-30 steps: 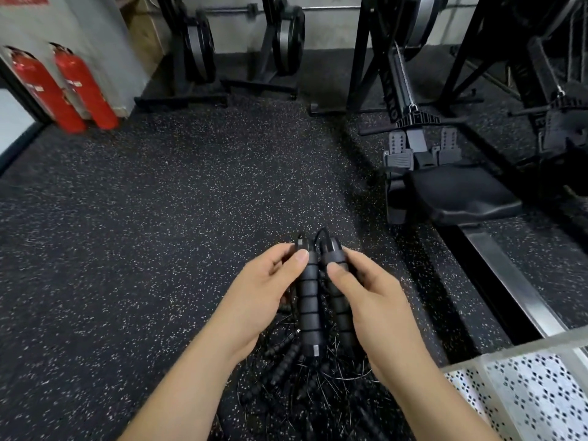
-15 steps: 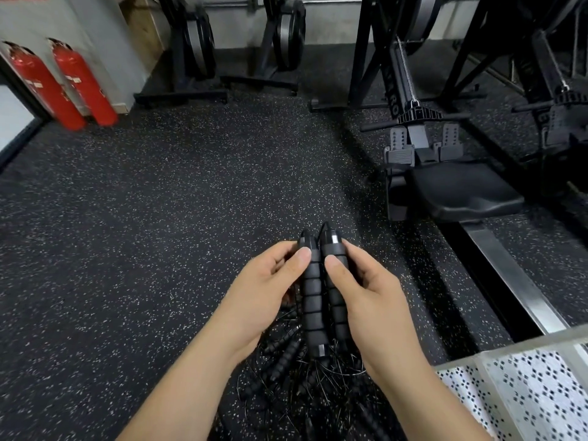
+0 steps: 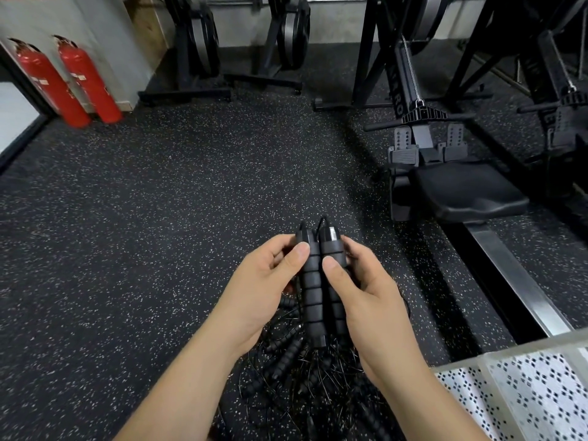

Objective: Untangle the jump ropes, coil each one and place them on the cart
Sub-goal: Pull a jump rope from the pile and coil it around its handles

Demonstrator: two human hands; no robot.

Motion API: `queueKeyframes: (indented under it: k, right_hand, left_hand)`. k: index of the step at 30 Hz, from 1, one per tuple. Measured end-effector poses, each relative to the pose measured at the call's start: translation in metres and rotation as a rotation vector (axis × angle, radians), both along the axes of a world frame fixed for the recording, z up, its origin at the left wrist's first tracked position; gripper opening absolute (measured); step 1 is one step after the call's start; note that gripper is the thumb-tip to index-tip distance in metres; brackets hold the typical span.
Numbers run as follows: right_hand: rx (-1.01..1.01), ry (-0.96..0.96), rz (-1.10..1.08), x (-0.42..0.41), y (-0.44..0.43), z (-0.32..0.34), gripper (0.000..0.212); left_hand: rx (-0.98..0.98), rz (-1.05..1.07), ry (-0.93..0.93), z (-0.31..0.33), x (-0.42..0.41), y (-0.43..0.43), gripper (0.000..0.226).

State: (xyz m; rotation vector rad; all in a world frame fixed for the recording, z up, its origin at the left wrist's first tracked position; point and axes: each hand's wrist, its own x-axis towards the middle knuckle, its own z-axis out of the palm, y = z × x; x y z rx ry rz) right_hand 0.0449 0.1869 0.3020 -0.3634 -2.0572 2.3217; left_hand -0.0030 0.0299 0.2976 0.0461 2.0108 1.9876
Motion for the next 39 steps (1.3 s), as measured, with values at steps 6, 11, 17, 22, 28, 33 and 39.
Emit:
queueKeyframes:
  k: [6, 11, 17, 22, 28, 33, 39]
  right_hand:
    - [0.039, 0.018, 0.126, 0.004, 0.000, -0.001, 0.052]
    - [0.015, 0.022, 0.173, 0.002, 0.000, 0.000, 0.068]
    - [-0.095, -0.142, 0.496, -0.004, 0.021, 0.020, 0.060]
    - [-0.221, -0.128, 0.704, 0.003, 0.029, 0.033, 0.054]
    - [-0.215, -0.089, 0.700, 0.006, 0.021, 0.039, 0.043]
    - [0.008, 0.017, 0.537, 0.007, 0.014, 0.035, 0.031]
    - [-0.104, 0.073, 0.237, 0.000, 0.015, 0.032, 0.035]
  left_hand:
    - [0.130, 0.063, 0.003, -0.002, -0.003, -0.002, 0.030]
    - [0.004, 0.126, 0.086, 0.006, -0.007, -0.009, 0.025]
    - [-0.223, 0.237, 0.316, 0.011, -0.015, -0.023, 0.026]
    - [0.167, 0.225, 0.011, 0.020, -0.010, -0.018, 0.056]
    - [0.355, 0.308, -0.320, 0.014, -0.004, 0.001, 0.050]
    - [0.196, 0.239, -0.245, 0.007, 0.004, 0.013, 0.048]
    - [-0.308, 0.072, -0.009, -0.003, 0.011, 0.026, 0.013]
